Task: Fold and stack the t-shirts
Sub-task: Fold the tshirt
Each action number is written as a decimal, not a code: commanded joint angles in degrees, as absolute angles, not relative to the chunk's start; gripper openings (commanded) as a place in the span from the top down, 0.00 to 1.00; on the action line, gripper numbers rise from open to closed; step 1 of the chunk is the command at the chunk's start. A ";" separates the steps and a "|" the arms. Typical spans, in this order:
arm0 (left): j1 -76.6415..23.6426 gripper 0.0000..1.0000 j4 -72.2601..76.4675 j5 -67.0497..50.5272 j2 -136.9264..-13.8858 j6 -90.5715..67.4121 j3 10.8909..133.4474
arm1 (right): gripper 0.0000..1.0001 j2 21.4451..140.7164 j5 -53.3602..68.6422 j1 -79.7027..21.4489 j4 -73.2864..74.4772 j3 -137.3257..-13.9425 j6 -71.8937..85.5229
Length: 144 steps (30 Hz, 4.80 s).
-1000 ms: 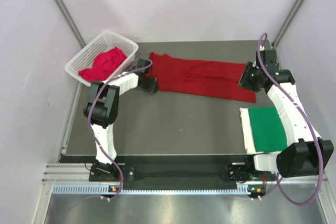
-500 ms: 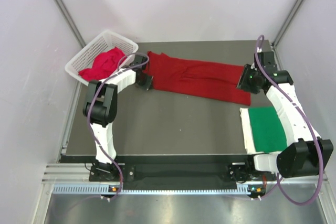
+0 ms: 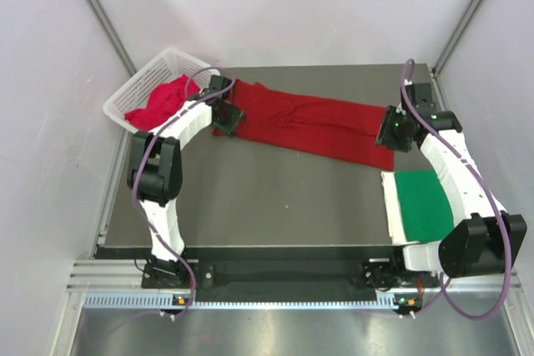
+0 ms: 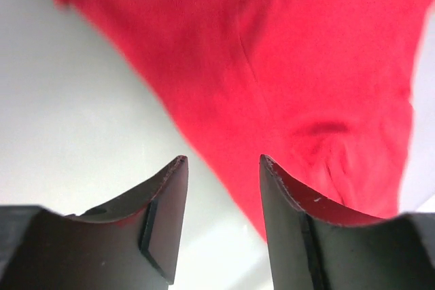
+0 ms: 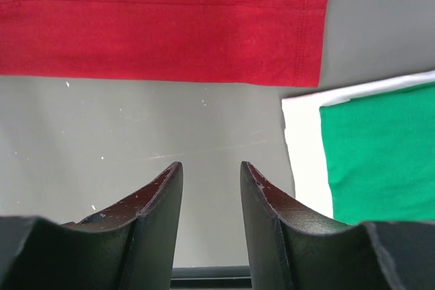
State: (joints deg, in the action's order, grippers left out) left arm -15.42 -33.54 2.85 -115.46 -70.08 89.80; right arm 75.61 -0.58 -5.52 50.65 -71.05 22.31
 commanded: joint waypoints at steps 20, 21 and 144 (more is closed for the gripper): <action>-19.70 0.57 -24.44 4.67 -113.90 -75.52 86.22 | 0.61 89.02 -2.29 -6.68 37.55 -68.91 19.60; -18.99 0.57 -24.35 3.79 -115.73 -74.28 87.00 | 0.61 91.21 -2.29 -7.03 36.40 -68.73 19.34; -18.19 0.86 -24.87 14.51 -125.00 -61.53 103.90 | 0.59 89.64 -5.02 -16.08 41.84 -67.50 14.00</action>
State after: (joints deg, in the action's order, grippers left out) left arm -16.99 -22.94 15.25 -130.21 -64.75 103.98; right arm 87.46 -6.22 -15.27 43.70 -67.11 18.48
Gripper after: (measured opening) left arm 0.095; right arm 0.407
